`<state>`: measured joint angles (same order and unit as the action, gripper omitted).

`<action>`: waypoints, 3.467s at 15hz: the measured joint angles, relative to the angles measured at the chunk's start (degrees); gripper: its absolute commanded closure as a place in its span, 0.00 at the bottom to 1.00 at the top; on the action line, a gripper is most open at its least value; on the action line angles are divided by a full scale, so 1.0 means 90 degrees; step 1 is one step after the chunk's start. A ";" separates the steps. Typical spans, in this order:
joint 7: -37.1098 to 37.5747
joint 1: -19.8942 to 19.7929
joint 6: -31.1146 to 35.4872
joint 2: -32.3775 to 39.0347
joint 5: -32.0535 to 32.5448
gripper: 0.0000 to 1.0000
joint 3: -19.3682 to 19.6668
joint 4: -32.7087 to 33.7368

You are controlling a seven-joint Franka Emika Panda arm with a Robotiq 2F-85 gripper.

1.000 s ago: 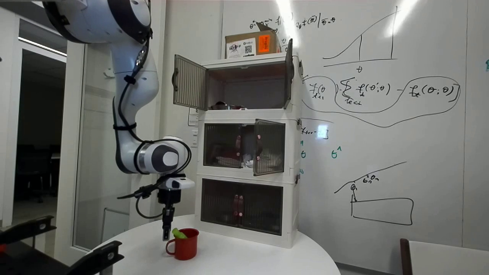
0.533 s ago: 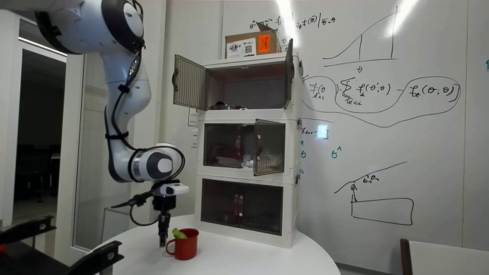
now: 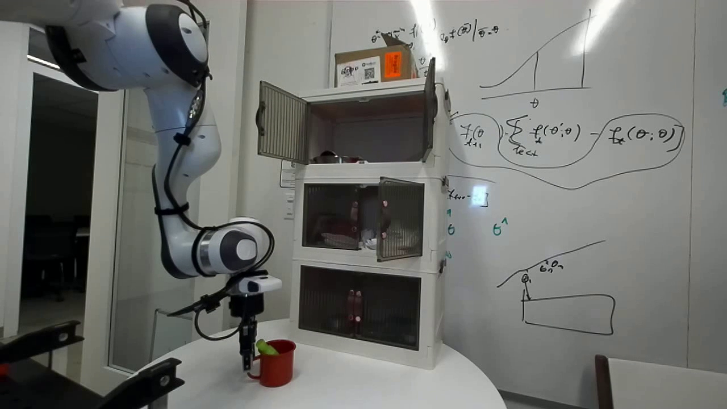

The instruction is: Put the cup inside the top drawer

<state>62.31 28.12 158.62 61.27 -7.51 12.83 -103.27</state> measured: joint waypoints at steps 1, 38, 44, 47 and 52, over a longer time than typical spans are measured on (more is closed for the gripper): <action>0.0041 0.0013 0.0000 0.0043 0.0010 0.51 0.0010 0.0039; -0.1062 -0.0130 -0.1642 -0.4972 0.1427 0.96 -0.0358 -0.2854; -0.0971 -0.1150 -0.2274 -0.5931 0.1208 0.96 -0.1073 -0.2571; -0.0633 -0.1525 -0.2118 -0.6114 0.1122 0.96 -0.1219 -0.2467; 0.0185 -0.1856 -0.1291 -0.6281 0.1200 0.96 -0.1302 -0.2455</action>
<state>63.97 11.41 147.00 4.74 3.29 1.11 -125.37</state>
